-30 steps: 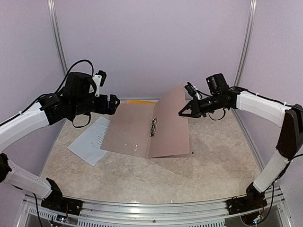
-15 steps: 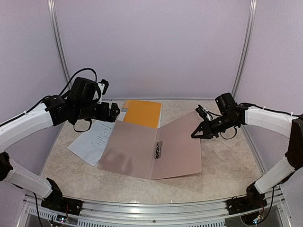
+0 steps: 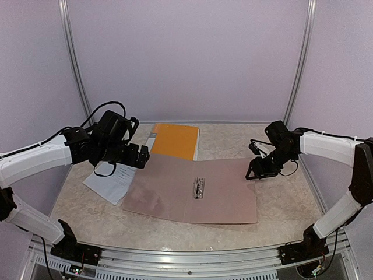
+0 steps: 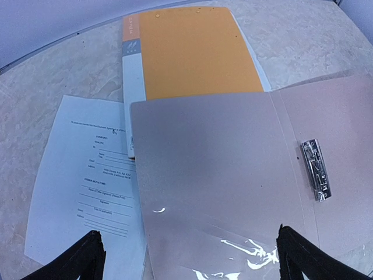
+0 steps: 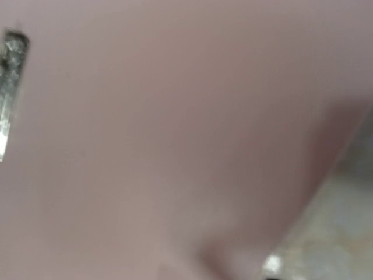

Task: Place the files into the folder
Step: Open the folder at the center of the board.

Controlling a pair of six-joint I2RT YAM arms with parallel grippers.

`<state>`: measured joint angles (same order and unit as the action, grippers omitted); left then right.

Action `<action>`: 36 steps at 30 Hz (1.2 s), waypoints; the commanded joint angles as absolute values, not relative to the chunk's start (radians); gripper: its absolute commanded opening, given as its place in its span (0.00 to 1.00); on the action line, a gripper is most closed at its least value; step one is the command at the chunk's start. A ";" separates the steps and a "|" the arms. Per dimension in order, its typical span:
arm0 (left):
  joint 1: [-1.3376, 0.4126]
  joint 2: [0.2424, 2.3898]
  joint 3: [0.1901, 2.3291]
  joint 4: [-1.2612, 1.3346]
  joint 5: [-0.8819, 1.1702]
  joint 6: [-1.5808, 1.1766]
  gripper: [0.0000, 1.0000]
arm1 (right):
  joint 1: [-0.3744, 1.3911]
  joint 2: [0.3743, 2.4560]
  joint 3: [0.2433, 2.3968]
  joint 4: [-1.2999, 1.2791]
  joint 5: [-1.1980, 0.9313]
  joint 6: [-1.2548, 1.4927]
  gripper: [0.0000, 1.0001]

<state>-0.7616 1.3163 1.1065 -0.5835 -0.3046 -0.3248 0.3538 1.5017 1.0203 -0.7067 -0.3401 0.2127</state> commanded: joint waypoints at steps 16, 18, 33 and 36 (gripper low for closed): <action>-0.686 1.420 1.048 -0.656 -0.244 -0.629 0.99 | 0.532 1.474 1.069 -0.477 -0.299 0.167 0.70; -0.641 1.438 1.038 -0.653 -0.217 -0.656 0.99 | 0.582 1.514 1.079 -0.380 -0.319 0.177 0.70; -0.384 1.574 0.992 -0.489 0.089 -0.664 0.97 | 0.839 2.139 1.601 -0.393 -0.189 0.103 0.69; -0.383 1.634 1.005 -0.470 0.117 -0.662 0.96 | 0.848 2.185 1.650 -0.438 -0.145 0.087 0.65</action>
<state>-0.3862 1.5681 0.9974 -0.5217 0.0154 -0.6655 0.8413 2.1418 1.5761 -0.3656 -0.2169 0.1181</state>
